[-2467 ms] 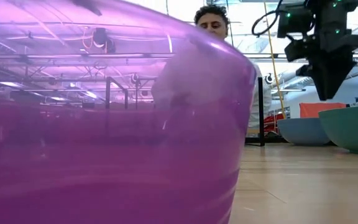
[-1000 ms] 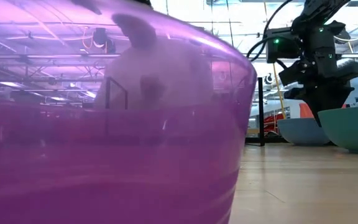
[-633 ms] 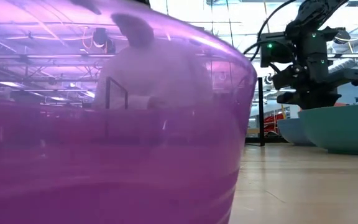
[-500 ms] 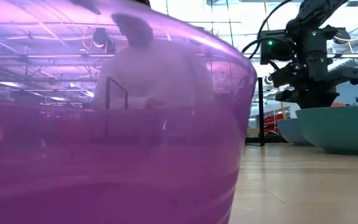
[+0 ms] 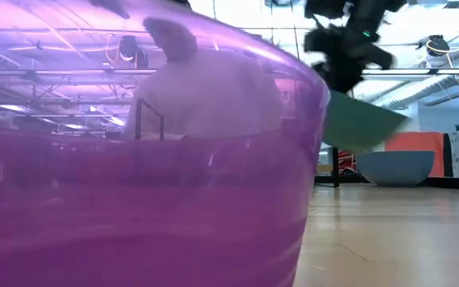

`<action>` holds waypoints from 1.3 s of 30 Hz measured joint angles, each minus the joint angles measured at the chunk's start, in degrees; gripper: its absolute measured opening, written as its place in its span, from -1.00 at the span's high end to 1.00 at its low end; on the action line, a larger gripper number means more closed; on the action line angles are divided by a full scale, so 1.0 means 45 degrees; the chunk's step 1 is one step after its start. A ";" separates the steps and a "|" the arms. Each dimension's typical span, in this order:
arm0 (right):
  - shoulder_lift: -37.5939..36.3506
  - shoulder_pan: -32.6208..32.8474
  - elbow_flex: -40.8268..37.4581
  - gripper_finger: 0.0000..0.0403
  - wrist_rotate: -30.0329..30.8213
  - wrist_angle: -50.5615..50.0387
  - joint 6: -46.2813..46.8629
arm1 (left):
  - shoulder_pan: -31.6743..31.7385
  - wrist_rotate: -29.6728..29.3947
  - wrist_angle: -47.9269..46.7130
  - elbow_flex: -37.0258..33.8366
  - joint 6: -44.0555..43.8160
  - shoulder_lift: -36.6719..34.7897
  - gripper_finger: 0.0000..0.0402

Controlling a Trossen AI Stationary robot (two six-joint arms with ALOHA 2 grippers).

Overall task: Place and stack bowls onto a shelf
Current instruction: Put the dark green bowl on the shelf

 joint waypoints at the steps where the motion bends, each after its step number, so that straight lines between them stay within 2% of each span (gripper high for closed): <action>1: 0.0222 -0.0012 0.0421 1.00 -0.0046 0.0268 0.0037 | 0.0000 0.0004 0.0000 0.0000 0.0031 0.0000 0.79; 11: 0.3199 -0.0529 0.4445 1.00 -0.0039 0.2507 -0.0509 | 0.0000 0.0002 -0.0493 0.0000 -0.0105 0.0002 0.79; 18: 0.4971 -0.1300 0.6185 1.00 -0.0403 0.3524 -0.1432 | 0.0000 0.0001 -0.0544 0.0000 -0.0196 0.0005 0.79; 28: 0.7019 -0.2266 0.6723 1.00 -0.2361 0.5703 -0.2090 | 0.0000 0.0000 -0.0559 0.0000 -0.0839 0.0005 0.79; 39: 0.8294 -0.3182 0.6723 1.00 -0.2439 0.7532 -0.2457 | 0.0000 0.0004 -0.0557 0.0000 -0.1491 0.0005 0.79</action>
